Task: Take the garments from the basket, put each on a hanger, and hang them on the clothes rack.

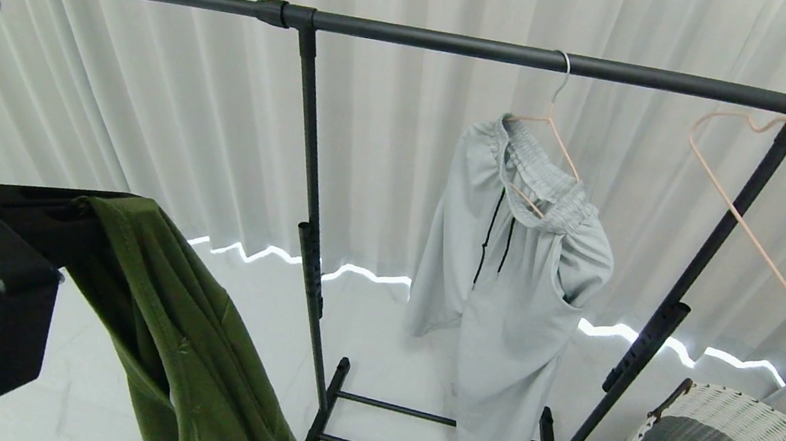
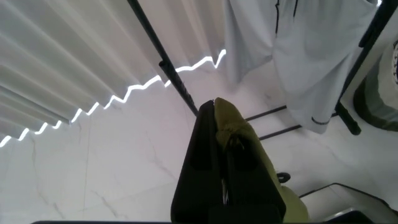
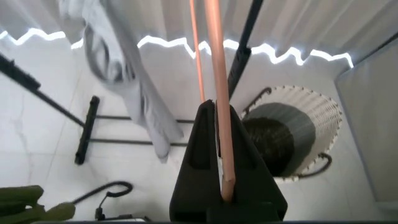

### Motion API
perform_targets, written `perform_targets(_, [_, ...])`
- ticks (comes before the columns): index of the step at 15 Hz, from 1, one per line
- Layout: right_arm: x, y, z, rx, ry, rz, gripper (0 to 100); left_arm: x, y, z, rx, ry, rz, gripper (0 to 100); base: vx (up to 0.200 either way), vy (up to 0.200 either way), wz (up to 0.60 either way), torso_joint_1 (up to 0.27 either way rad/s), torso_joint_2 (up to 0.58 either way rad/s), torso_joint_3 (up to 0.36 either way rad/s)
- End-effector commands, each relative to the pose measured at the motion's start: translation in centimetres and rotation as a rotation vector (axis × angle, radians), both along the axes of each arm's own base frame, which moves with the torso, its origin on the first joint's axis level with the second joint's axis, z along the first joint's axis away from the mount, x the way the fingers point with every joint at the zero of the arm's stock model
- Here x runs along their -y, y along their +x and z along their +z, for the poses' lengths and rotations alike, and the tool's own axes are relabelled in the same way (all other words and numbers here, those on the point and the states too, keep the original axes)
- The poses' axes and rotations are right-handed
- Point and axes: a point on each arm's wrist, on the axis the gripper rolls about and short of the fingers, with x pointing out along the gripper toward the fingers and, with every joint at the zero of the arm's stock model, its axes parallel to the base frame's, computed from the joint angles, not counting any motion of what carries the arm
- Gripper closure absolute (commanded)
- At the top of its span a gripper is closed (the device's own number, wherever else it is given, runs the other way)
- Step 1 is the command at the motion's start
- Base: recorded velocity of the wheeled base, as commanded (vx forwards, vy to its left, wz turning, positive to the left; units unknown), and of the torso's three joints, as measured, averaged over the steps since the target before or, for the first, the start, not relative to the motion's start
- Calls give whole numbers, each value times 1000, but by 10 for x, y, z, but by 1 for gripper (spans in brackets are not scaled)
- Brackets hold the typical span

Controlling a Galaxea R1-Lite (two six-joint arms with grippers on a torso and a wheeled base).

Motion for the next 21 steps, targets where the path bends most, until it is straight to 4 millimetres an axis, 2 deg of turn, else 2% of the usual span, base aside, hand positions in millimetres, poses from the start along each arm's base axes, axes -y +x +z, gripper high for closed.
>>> perform_targets(1, [1,-9,2,18,8,20,100,0,0,0,0,2,-1,100,0,0,0,0,0,0])
perform_targets(4, [-8,-15,3,22,19,120,100,1,1,0,0,7,0,100,0,0,0,0,0,0])
perform_targets(7, [-24,-36,-3,7,41,369,100,12,7,-3,0,41,36,100,0,0,0,0,0,0])
perform_targets(9, [-29,-48,-15,-29,33,509,100,26,22,2,14,52,116,100,0,0,0,0,0,0])
perform_targets(11, [-31,-59,-15,-40,49,647,100,39,43,15,27,33,187,100,0,0,0,0,0,0])
perform_targets(15, [-36,-60,-18,-80,12,794,100,53,93,28,44,-24,338,100,0,0,0,0,0,0])
perform_targets(21, [-58,-51,-23,-92,-53,956,100,81,118,41,69,-143,354,100,0,0,0,0,0,0])
